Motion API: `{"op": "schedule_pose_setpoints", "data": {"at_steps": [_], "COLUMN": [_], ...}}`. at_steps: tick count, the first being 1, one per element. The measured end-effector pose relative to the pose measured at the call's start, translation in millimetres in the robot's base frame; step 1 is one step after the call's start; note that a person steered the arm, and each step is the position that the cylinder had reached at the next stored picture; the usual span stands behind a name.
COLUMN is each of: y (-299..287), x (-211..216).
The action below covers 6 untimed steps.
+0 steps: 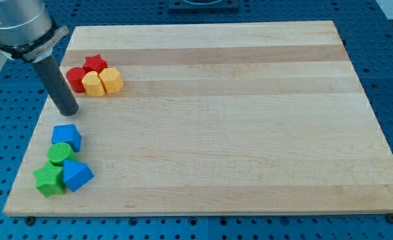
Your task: Separate the yellow blocks
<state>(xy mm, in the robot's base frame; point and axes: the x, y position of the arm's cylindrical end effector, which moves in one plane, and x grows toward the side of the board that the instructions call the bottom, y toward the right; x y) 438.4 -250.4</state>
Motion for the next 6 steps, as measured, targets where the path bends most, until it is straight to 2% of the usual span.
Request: {"op": "schedule_pose_setpoints", "data": {"at_steps": [1, 2, 3, 4, 6], "y": [-4.5, 12.2, 21.2, 60.4, 150.3], "x": [-7.8, -35.3, -37.8, -52.8, -113.8]}}
